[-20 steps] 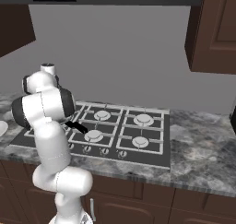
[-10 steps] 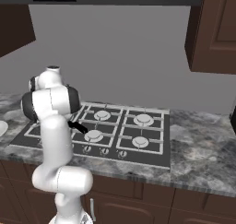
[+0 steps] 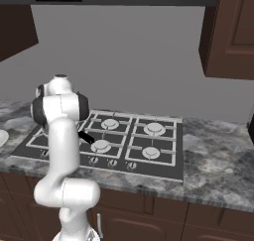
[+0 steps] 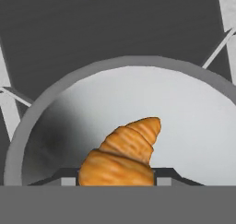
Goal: Pick the croissant and place it on the pan. Then turn on the stove to warm the croissant.
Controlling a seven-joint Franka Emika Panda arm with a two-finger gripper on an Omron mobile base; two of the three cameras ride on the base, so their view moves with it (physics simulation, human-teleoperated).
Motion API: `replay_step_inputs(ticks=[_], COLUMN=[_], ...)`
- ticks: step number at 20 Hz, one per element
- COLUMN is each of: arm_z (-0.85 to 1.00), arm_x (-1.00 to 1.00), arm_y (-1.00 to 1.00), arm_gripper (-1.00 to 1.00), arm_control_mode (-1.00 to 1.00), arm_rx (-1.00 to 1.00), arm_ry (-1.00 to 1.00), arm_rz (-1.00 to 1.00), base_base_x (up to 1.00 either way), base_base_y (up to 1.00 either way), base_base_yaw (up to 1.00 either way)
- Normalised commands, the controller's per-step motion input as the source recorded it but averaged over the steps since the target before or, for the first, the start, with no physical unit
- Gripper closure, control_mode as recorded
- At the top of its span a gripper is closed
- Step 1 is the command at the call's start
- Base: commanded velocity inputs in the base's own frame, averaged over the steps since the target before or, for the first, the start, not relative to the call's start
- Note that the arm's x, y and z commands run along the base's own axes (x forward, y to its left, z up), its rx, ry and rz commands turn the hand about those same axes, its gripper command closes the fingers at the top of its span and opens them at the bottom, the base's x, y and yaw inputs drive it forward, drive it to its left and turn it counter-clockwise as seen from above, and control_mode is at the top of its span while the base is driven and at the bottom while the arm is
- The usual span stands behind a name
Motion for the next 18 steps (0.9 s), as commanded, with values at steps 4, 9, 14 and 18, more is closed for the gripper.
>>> replay_step_inputs(ticks=[4,9,14,18], arm_z=[-0.25,-0.31,-0.31,-0.13], arm_x=[0.02,0.00,-0.05,-0.12], arm_y=[0.05,0.01,0.00,0.00], arm_gripper=[1.00,1.00,-1.00,-1.00], arm_control_mode=[-1.00,-1.00,-1.00,-1.00], arm_rx=[0.00,0.00,0.00,0.00], arm_ry=[0.03,0.02,0.00,0.00], arm_rz=[-0.04,-0.04,-0.03,0.00], base_base_x=[0.00,0.00,0.00,0.00], base_base_y=[0.00,0.00,0.00,0.00], base_base_yaw=[0.00,0.00,0.00,0.00])
